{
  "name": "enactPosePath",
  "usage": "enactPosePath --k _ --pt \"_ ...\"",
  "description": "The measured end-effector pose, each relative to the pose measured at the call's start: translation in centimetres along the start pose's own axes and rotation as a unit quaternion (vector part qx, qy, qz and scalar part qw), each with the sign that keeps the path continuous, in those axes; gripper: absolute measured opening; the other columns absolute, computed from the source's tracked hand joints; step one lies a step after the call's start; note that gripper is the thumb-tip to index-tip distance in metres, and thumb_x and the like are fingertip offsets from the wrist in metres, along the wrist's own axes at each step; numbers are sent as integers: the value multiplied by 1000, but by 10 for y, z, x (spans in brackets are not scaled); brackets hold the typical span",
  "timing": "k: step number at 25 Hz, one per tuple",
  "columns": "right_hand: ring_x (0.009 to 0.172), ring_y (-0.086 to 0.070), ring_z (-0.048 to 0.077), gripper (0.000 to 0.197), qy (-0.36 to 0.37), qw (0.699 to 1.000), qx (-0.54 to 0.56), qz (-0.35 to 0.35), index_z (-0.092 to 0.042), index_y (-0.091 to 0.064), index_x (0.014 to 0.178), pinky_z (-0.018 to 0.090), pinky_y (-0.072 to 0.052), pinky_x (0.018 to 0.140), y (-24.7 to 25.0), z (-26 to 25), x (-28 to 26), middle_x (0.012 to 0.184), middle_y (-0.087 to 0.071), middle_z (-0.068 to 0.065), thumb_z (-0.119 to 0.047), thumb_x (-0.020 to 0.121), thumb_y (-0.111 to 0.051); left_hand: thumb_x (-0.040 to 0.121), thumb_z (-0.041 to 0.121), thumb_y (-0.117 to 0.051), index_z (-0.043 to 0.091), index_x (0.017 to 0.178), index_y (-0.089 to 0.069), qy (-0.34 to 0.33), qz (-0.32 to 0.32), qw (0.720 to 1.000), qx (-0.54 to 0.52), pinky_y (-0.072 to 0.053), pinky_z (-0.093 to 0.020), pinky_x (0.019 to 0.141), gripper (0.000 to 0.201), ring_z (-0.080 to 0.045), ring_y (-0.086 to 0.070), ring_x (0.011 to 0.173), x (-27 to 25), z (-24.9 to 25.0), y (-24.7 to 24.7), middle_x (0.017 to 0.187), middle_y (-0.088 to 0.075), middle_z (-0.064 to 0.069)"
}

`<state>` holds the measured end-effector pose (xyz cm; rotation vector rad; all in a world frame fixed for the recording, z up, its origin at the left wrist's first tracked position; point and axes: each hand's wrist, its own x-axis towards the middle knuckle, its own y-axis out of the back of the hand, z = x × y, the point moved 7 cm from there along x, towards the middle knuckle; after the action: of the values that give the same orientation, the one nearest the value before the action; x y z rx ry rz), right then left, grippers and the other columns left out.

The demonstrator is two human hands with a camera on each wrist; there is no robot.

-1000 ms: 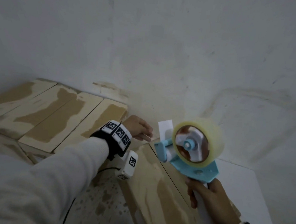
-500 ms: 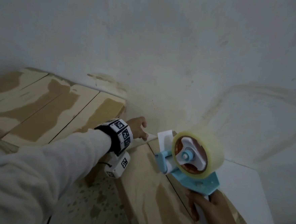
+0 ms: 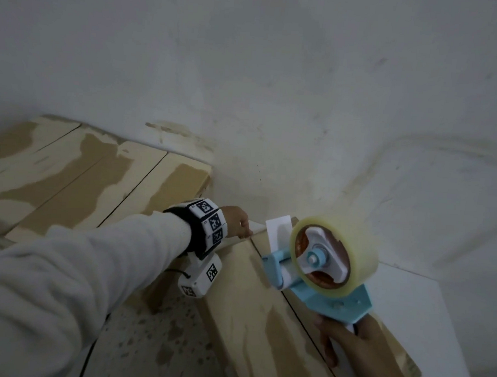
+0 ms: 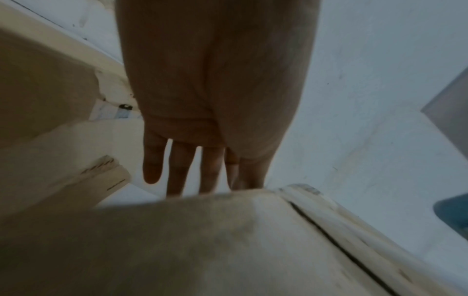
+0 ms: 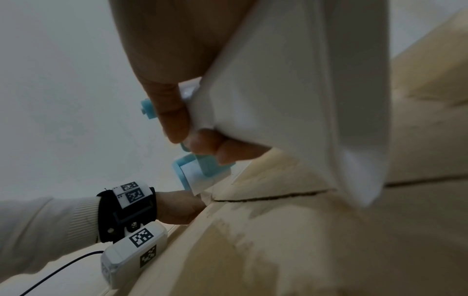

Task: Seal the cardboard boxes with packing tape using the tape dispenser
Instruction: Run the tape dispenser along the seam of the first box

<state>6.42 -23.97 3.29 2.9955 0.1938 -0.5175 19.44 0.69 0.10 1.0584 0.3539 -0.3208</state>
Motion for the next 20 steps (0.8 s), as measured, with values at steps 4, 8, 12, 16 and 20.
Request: enactPosePath --k 4,8,12,16,20 --pt "31 -35 20 4 9 1000 -11 -6 10 -57 77 25 -31 36 0 -1 -1 47 -44 21 13 78 -59 95 24 -50 8 120 -63 1 -32 999 8 -37 -26 96 32 -27 -50 120 -5 -6 -3 130 -58 -9" --pt "31 -36 21 6 14 1000 -17 -12 16 -55 78 25 -32 36 0 1 -2 56 -48 25 13 78 -60 85 9 -63 6 111 -68 -28 36 996 -77 -39 -21 90 27 -22 -58 111 -9 -6 10 120 -65 -10" --pt "34 -40 23 14 22 998 -53 -21 15 -54 71 25 -36 40 3 4 2 50 -47 24 6 78 -64 81 10 -64 16 95 -75 -84 70 992 -69 -48 -26 87 18 -14 -61 90 -22 5 12 104 -72 -5" --pt "35 -39 23 10 30 998 -46 -17 8 -58 75 29 -35 42 4 5 3 49 -47 20 2 78 -66 78 26 -69 20 84 -75 -69 94 993 -24 -52 -31 86 10 -14 -65 90 -32 -3 7 96 -73 2" --pt "36 -38 22 10 25 999 -28 -8 -1 -61 69 27 -33 41 2 7 1 50 -47 20 4 77 -66 76 30 -73 19 71 -66 -70 123 990 -24 -50 -27 83 14 -10 -58 77 -45 -4 2 90 -70 1"
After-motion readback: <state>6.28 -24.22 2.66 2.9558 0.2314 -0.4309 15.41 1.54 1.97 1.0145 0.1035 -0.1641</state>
